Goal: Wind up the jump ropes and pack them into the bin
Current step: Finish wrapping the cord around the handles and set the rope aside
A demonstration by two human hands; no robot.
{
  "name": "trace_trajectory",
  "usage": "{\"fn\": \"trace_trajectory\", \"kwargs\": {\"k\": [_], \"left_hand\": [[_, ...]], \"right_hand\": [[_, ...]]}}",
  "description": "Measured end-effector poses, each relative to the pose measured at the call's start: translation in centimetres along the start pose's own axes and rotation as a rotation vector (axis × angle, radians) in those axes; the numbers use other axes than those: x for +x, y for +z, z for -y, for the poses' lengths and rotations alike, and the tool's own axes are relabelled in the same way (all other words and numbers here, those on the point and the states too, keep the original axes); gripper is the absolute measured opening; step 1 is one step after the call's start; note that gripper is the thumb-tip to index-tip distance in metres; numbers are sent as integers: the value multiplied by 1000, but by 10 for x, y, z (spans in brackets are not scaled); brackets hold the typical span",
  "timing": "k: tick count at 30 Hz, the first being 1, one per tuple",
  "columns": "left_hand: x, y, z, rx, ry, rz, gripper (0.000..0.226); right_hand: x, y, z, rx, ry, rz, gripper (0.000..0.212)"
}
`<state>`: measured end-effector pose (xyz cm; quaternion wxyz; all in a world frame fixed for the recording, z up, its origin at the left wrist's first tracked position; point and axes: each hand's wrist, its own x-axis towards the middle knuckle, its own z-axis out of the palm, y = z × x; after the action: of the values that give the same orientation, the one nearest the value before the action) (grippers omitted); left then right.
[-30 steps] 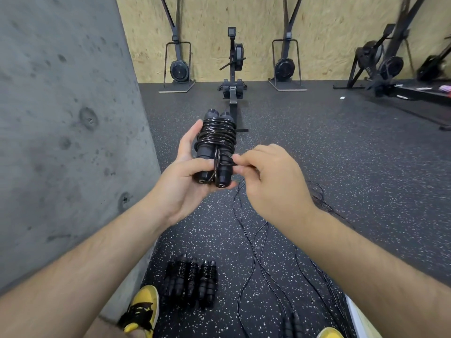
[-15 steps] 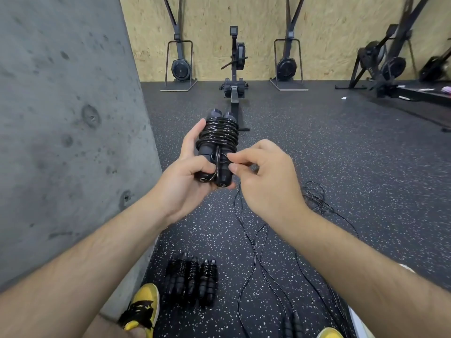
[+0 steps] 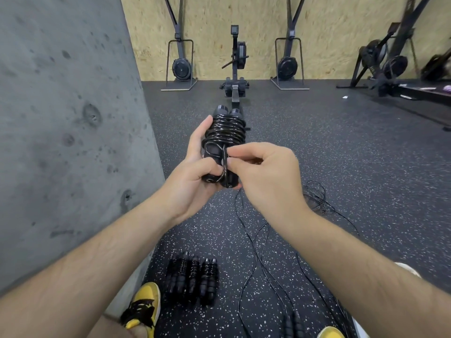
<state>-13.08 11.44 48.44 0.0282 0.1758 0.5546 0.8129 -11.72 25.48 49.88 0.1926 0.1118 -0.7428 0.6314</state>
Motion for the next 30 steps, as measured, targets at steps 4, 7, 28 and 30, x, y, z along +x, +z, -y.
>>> {"fn": "trace_trajectory", "kwargs": {"k": [4,7,28,30], "left_hand": [[0,-2,0,-125,-4,13,93],[1,-8,2,-51,-5,9,92],[8,-24,27,607,15,-6,105],[6,-24,30,751,53,-25,103]], "right_hand": [[-4,0,5,-69,-64,26,29],[-3,0,5,-192,-126,39,28],[10,9,-25,-545,-309,131,12],[8,15,-26,-473,-187,147,16]]}}
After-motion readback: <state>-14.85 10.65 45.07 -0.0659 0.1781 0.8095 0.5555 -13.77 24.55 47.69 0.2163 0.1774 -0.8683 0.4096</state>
